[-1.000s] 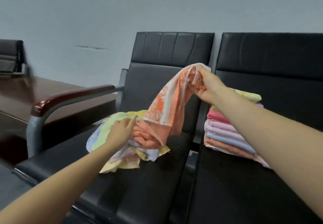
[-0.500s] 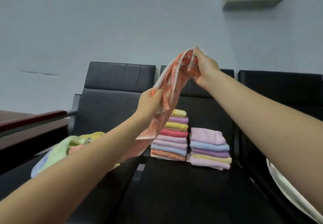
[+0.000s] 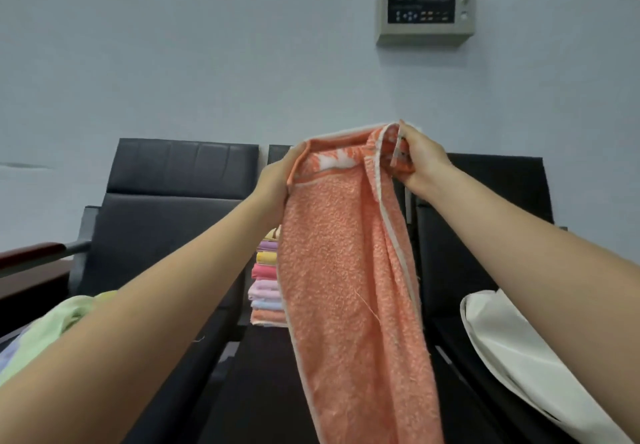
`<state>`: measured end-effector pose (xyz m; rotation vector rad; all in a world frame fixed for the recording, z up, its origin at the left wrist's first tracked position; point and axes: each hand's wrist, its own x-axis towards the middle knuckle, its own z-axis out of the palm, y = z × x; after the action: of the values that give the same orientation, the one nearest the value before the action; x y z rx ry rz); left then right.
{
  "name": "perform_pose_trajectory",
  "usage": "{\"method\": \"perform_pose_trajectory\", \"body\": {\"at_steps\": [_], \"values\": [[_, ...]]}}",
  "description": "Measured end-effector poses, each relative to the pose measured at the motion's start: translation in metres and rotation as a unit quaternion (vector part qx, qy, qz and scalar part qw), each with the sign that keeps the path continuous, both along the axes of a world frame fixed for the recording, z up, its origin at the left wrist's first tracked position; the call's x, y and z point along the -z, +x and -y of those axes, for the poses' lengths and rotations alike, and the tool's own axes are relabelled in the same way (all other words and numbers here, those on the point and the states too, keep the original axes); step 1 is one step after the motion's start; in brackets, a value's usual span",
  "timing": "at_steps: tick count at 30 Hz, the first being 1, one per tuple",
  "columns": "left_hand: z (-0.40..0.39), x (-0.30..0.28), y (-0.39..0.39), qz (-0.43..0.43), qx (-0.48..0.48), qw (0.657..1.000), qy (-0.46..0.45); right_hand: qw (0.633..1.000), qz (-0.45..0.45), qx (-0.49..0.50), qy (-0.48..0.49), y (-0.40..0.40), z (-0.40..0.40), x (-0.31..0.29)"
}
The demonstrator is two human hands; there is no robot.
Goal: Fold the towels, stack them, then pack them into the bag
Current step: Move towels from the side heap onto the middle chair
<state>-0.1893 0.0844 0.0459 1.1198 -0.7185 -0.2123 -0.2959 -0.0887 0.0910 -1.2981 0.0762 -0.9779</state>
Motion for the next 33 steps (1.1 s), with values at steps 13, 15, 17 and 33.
{"method": "perform_pose_trajectory", "body": {"at_steps": [13, 15, 17, 33], "values": [[0.06, 0.234, 0.125, -0.066, -0.099, 0.941, 0.318, 0.749, -0.475, 0.205, -0.414, 0.037, 0.09, 0.24], [0.061, 0.258, 0.129, -0.04, -0.106, 0.934, 0.339, 0.763, -0.496, 0.182, -0.372, 0.044, 0.1, 0.275], [0.061, 0.273, 0.125, 0.0, -0.098, 0.935, 0.341, 0.81, -0.489, 0.158, -0.284, 0.055, 0.11, 0.301], [0.039, 0.325, 0.123, 0.392, -0.075, 0.69, 0.603, 0.834, -0.492, 0.197, -0.153, 0.092, 0.098, 0.356]]}}
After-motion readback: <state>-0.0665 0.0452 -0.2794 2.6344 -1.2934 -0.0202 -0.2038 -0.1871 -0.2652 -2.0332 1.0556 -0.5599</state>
